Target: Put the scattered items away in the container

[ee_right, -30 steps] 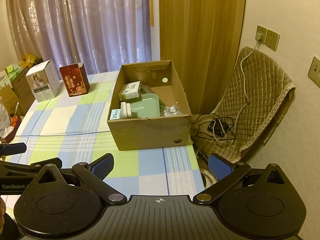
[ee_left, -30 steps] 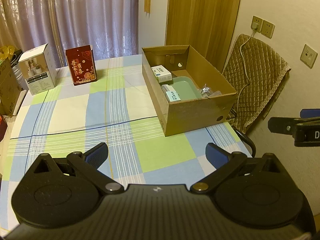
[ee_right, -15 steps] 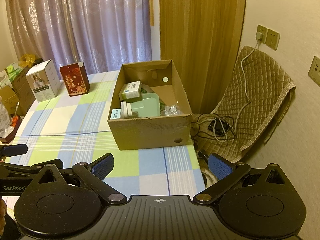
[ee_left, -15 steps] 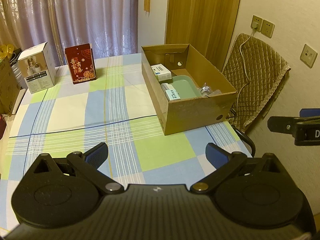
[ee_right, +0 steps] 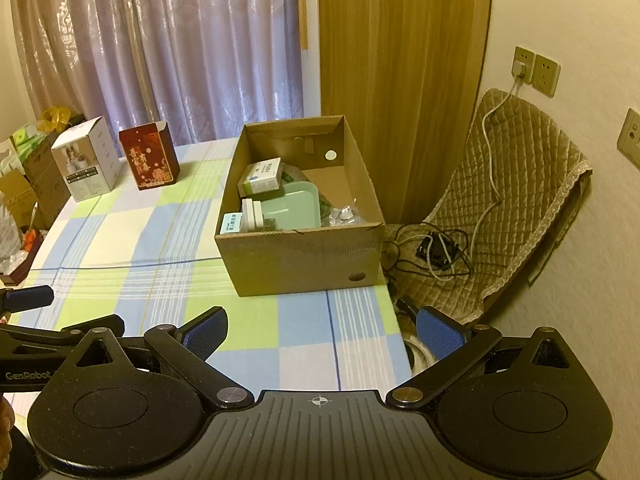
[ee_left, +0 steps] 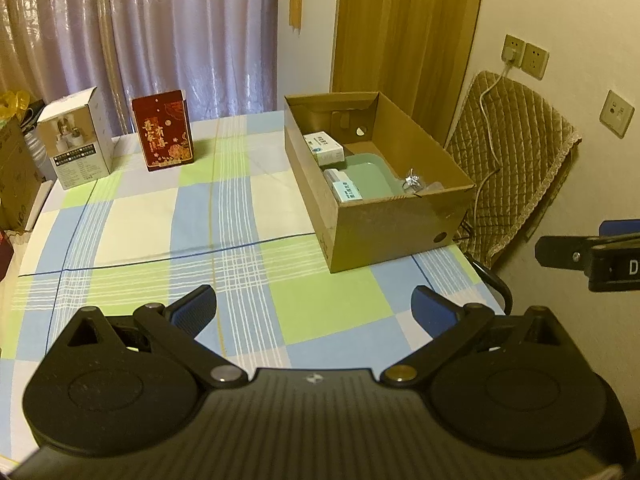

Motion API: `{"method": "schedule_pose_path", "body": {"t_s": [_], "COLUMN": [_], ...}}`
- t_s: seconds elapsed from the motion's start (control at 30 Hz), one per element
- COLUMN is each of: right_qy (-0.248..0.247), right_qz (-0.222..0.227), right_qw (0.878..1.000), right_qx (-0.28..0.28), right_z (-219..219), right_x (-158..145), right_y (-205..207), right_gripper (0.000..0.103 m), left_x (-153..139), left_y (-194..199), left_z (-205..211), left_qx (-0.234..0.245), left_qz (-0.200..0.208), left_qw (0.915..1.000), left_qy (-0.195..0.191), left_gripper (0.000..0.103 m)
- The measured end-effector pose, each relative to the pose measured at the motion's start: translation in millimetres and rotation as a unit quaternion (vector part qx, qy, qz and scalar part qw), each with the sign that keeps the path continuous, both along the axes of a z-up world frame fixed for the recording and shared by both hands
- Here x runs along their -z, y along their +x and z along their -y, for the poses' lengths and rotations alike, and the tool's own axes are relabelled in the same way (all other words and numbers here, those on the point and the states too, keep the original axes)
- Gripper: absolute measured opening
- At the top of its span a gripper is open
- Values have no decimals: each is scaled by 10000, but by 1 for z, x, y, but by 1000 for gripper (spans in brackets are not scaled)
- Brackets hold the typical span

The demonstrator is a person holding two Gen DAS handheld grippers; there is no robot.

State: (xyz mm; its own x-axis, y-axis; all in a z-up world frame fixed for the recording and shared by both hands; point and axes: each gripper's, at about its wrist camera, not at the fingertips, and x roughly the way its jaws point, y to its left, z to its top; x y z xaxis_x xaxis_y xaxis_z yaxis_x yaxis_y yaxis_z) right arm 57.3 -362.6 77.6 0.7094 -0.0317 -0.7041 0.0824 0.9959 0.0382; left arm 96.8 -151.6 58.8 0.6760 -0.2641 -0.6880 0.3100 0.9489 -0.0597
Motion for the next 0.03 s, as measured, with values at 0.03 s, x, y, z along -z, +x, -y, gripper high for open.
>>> {"method": "schedule_pose_path", "body": {"t_s": [0.03], "right_qy": [1], "right_qz": [-3], "right_qw": [10000], "right_qx": [2], "right_z": [0], "right_x": [0], "right_y": [0], "right_gripper": [103], "left_x": [0], "left_y": [0], "left_z": [0], "left_qx": [12], "left_qz": [-10], "left_qw": [10000], "left_qy": [1], "left_gripper": [102]}}
